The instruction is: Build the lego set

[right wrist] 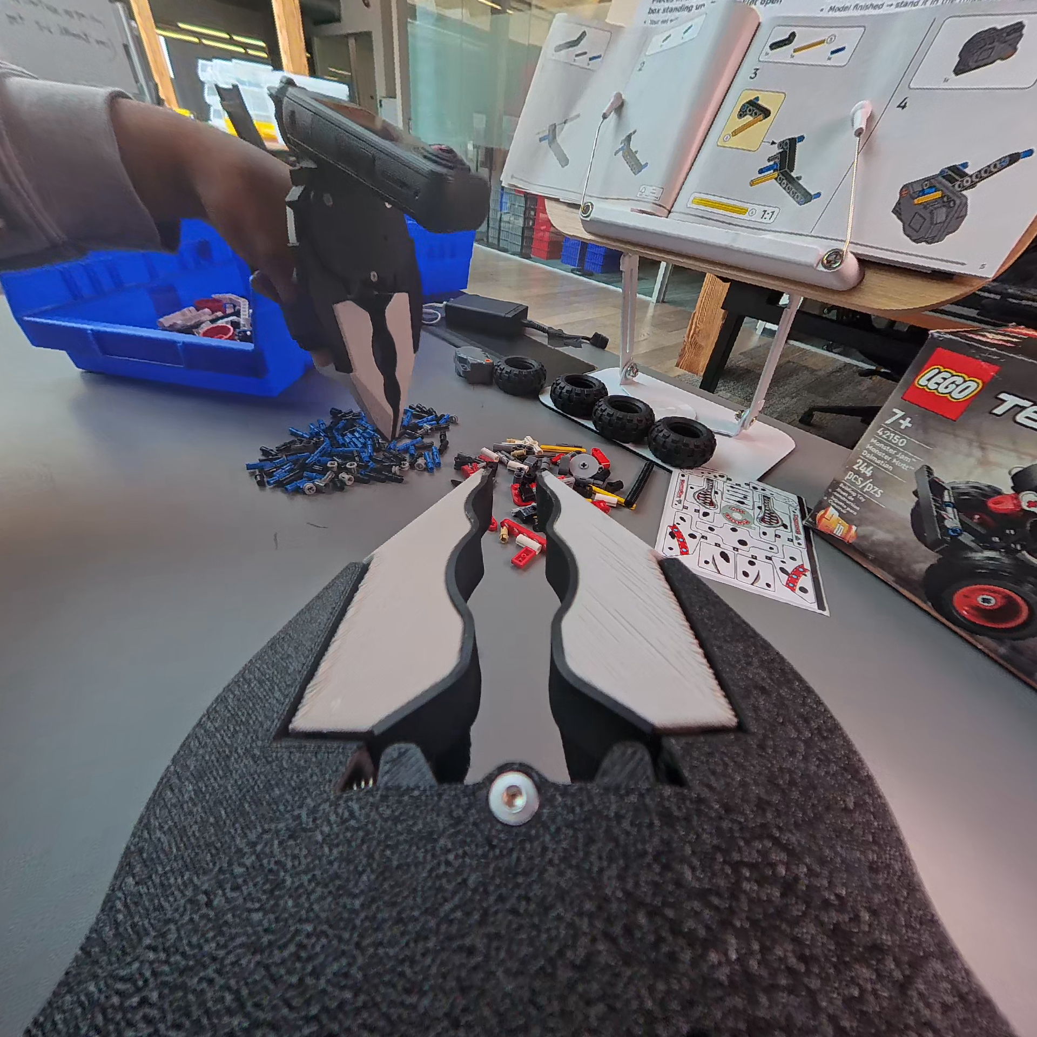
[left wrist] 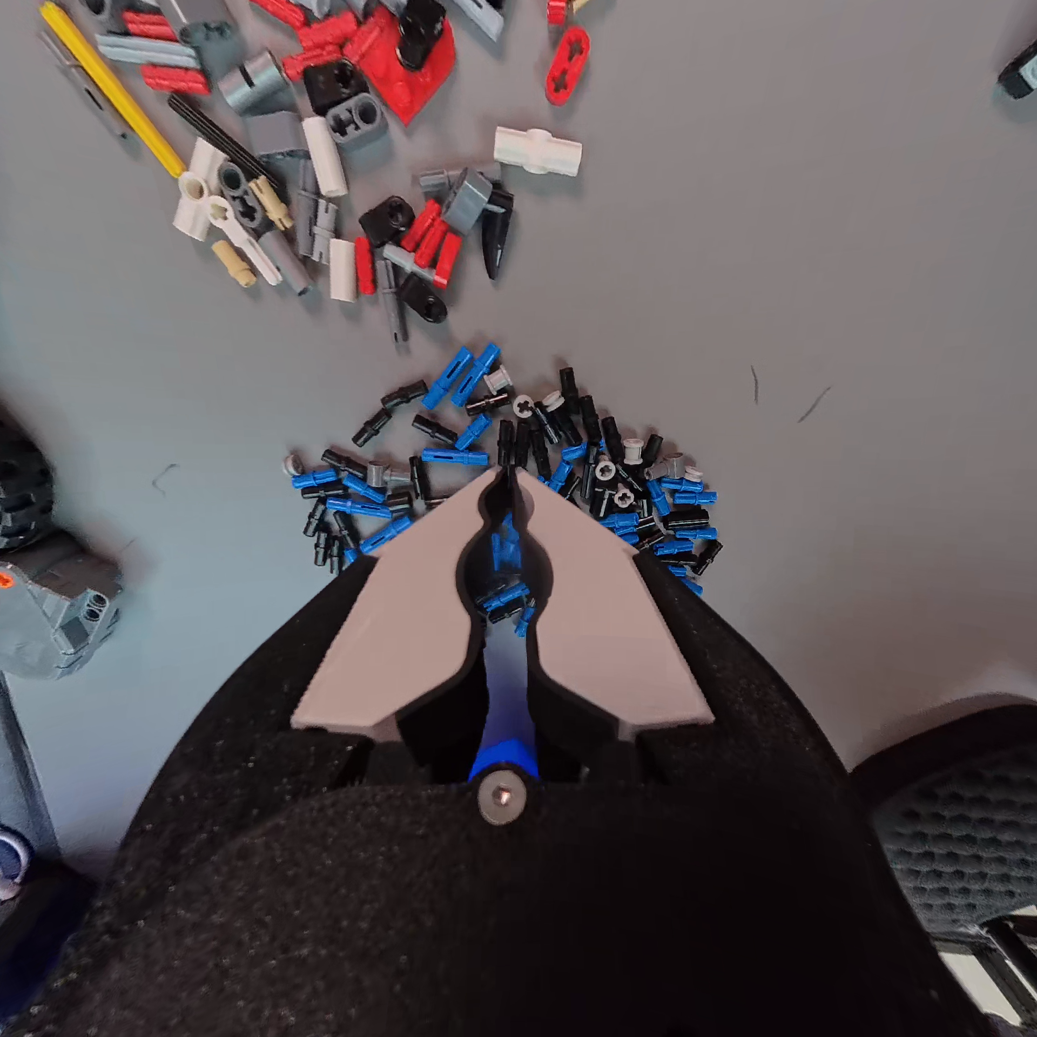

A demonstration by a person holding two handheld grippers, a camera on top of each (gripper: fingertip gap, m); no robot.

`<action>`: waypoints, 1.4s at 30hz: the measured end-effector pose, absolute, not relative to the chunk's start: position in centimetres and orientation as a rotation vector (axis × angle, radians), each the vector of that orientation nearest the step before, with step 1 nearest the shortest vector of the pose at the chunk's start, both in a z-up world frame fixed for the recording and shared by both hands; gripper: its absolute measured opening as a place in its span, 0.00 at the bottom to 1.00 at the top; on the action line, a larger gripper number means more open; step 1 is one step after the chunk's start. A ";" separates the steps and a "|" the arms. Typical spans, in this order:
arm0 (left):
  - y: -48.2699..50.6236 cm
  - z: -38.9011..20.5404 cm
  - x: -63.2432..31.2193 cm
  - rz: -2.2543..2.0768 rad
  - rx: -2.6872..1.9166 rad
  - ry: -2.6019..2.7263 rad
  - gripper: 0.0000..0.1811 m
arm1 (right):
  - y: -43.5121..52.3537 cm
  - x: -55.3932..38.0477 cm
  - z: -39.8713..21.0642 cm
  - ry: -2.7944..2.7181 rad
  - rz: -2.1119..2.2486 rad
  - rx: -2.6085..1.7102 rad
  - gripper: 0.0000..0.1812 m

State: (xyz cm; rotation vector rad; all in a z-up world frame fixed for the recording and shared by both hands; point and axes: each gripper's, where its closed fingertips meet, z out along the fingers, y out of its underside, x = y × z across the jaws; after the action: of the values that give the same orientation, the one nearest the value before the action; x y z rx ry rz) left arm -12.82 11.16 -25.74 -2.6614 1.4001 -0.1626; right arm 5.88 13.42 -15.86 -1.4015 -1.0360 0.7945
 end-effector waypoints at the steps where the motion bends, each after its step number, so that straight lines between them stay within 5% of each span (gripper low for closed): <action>1: 10.9 -26.0 -12.9 -0.158 -2.672 1.412 0.01 | 13.4 5.9 -15.9 -1.036 0.795 -1.402 0.08; 11: 12.0 -26.2 -14.3 -0.040 -2.685 1.368 0.09 | 13.4 5.8 -16.0 -1.040 0.795 -1.403 0.08; 42: 11.3 -25.4 -15.3 0.026 -2.684 1.416 0.11 | 13.5 5.9 -16.0 -1.039 0.787 -1.405 0.08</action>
State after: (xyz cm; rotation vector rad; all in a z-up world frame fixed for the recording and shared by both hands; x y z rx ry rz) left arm -15.34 11.28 -25.38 -2.6844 1.4161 0.0256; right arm 5.90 13.55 -16.04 -1.4051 -1.0385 0.7875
